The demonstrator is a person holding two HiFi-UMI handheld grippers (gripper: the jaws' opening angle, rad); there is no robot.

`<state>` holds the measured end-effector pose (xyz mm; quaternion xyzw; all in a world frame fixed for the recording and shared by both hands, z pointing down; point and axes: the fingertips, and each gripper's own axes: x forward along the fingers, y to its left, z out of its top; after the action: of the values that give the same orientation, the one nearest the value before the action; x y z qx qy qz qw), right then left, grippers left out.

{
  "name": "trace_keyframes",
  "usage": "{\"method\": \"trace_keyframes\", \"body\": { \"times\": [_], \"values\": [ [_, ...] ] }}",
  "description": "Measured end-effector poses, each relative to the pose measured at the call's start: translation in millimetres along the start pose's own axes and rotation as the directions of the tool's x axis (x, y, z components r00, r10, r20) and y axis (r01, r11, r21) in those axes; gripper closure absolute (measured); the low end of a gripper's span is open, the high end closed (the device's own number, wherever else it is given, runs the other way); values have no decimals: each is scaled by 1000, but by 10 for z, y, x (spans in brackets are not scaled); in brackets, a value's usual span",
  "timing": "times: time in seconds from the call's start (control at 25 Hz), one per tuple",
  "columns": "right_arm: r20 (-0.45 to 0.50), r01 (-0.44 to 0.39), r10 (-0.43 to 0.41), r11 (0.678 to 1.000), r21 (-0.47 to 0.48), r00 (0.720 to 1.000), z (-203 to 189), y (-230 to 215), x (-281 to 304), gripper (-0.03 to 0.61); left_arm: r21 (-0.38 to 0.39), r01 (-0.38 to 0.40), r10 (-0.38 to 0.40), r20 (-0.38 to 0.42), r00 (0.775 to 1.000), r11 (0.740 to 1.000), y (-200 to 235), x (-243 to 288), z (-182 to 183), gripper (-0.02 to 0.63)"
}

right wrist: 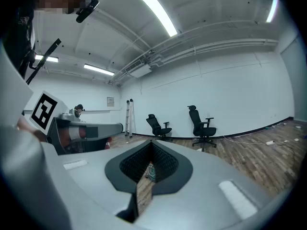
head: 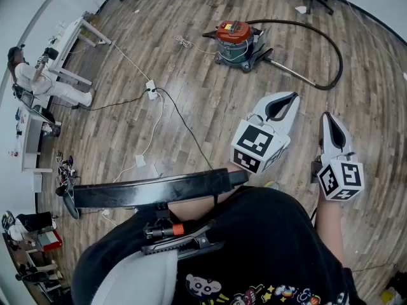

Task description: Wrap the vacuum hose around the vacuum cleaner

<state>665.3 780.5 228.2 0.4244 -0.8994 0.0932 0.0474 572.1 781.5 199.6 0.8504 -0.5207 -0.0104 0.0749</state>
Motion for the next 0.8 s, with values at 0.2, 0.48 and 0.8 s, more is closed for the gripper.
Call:
{"method": "trace_keyframes", "body": {
  "times": [0.2,0.48,0.8],
  "values": [
    [12,9,-9,1000,4,1000,-14,-22,-32,558,6,-2,2,2,1000,1000,-29,-18,-19,612],
    [41,19,-20,1000,22,999,50,-32,-78,558,-15,6,-6,0,1000,1000,-104,-34,21,612],
    [48,10,-10,1000,15,999,-91,-89,-128,557,-17,-1,1,2,1000,1000,-166,-6,-99,612]
  ]
}}
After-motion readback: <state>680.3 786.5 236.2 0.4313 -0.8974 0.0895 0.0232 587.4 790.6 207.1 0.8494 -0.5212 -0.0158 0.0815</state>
